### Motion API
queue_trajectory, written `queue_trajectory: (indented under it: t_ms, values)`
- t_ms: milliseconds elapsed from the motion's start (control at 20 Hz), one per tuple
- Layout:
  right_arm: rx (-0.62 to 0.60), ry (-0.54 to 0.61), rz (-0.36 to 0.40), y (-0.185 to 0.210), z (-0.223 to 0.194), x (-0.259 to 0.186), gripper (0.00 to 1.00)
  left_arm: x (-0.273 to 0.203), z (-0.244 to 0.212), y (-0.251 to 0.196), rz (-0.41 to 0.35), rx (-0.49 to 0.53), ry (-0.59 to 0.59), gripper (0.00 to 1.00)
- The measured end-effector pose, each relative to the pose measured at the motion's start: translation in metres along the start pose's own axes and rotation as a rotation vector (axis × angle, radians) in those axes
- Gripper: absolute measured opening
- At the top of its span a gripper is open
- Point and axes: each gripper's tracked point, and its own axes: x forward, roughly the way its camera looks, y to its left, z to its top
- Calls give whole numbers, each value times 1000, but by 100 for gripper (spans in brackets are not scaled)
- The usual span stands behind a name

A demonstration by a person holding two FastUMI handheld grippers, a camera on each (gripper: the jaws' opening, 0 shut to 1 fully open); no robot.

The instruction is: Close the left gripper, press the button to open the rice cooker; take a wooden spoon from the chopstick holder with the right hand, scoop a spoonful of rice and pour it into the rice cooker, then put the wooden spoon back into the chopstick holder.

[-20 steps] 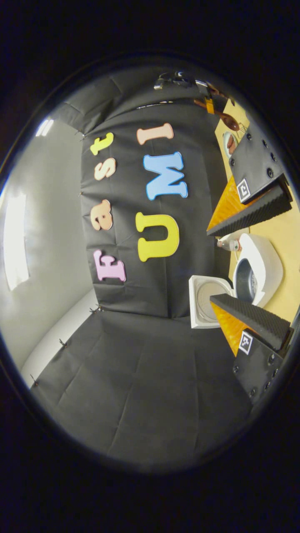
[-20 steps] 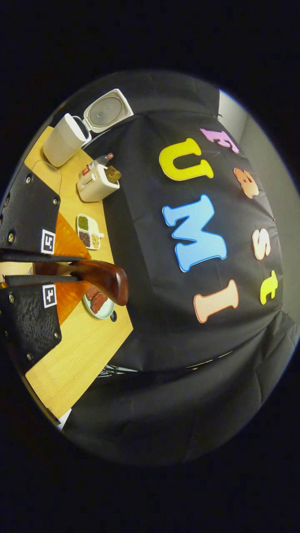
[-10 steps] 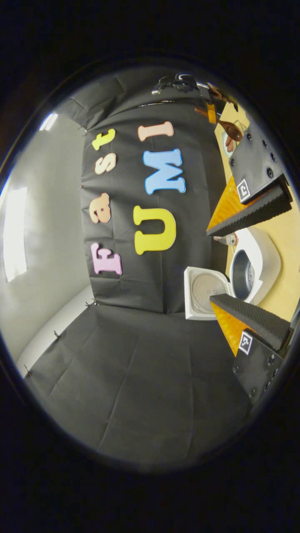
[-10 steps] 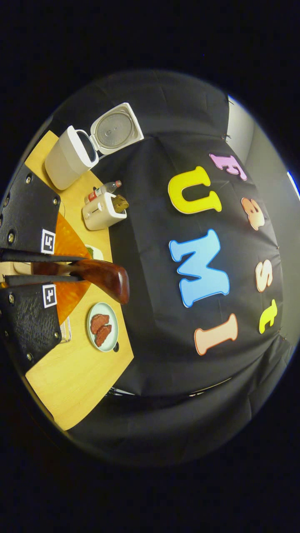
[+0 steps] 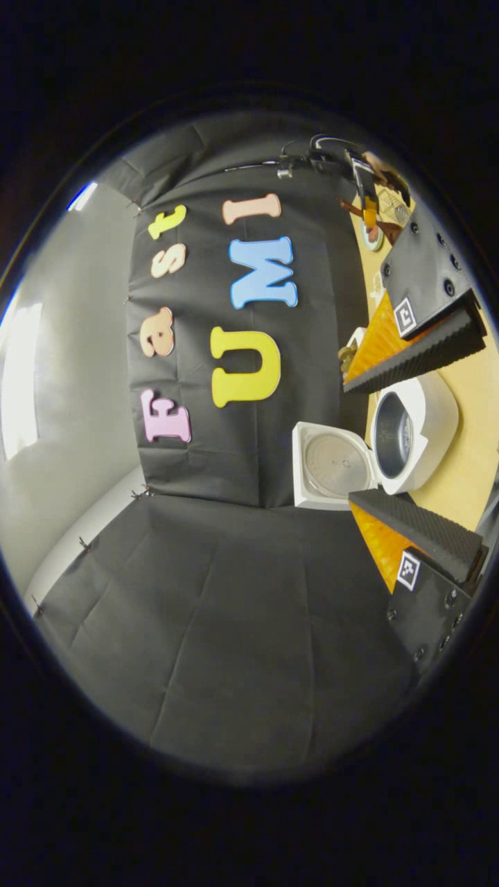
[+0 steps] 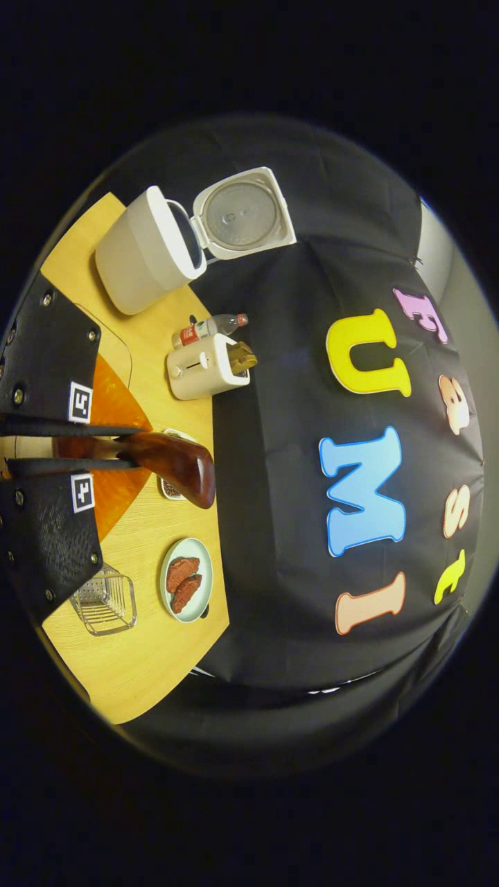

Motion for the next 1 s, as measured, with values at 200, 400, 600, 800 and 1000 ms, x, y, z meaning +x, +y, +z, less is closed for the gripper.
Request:
queue_trajectory:
  t_ms: [200,400,600,800,1000]
  values:
    - [-115,-7,-64,1,-24,19,12,-1,-5,14,17,25,12,96]
    - [-199,-9,-85,13,-40,27,12,0,-7,24,24,44,20,95]
    - [-206,11,-41,41,-52,26,12,3,-7,28,24,42,23,96]
    - [-103,45,16,66,-62,23,12,3,-10,27,18,39,25,96]
    - [95,89,90,80,-66,20,13,2,-11,25,13,38,25,97]
